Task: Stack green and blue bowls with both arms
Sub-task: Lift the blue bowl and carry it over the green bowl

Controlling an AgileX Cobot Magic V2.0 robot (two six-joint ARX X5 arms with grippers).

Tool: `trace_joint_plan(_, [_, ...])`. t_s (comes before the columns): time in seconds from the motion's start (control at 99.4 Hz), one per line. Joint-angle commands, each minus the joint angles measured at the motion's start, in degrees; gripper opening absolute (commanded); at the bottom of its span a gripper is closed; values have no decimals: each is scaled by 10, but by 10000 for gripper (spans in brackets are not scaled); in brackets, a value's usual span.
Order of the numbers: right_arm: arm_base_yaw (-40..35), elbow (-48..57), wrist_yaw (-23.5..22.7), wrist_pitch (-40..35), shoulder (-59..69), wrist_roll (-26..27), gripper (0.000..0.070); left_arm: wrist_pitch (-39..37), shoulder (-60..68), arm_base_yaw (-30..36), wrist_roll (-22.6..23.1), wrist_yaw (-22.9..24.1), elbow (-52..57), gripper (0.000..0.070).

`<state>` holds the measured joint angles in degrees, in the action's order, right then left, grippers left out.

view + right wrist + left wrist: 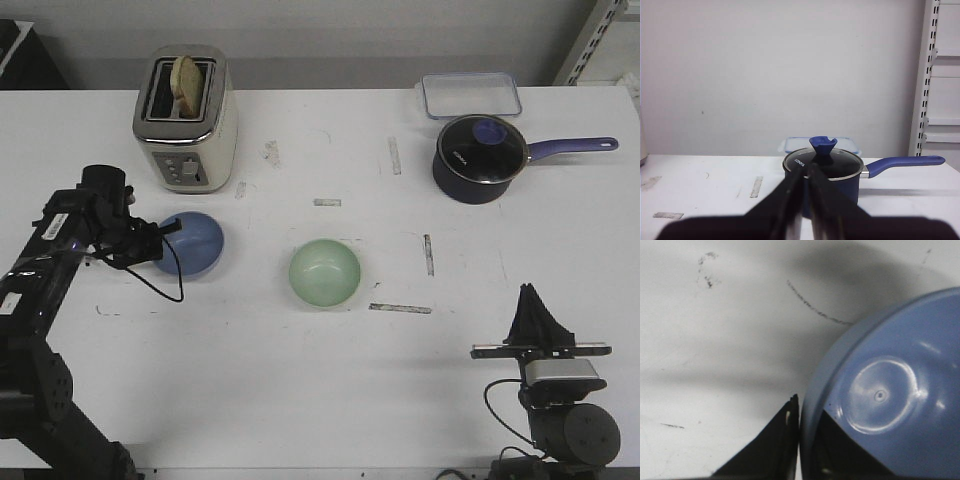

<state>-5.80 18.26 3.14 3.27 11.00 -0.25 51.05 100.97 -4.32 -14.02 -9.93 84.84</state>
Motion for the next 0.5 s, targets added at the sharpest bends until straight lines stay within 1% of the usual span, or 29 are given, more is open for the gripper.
trace_joint_plan(0.0, [0, 0, -1, 6, -1, -7, 3, 18, -7, 7, -2, -7, 33, 0])
trace_joint_plan(0.091, [0, 0, -1, 6, -1, -7, 3, 46, -7, 26, -2, -7, 63, 0])
trace_joint_plan(0.191, [0, 0, -1, 6, -1, -7, 3, 52, -7, 59, -8, -7, 84, 0])
trace_joint_plan(0.372, [0, 0, -1, 6, -1, -7, 3, 40, -7, 139, -40, -7, 96, 0])
trace_joint_plan(0.493, [0, 0, -1, 6, -1, -7, 3, 17, -4, 199, -62, -12, 96, 0])
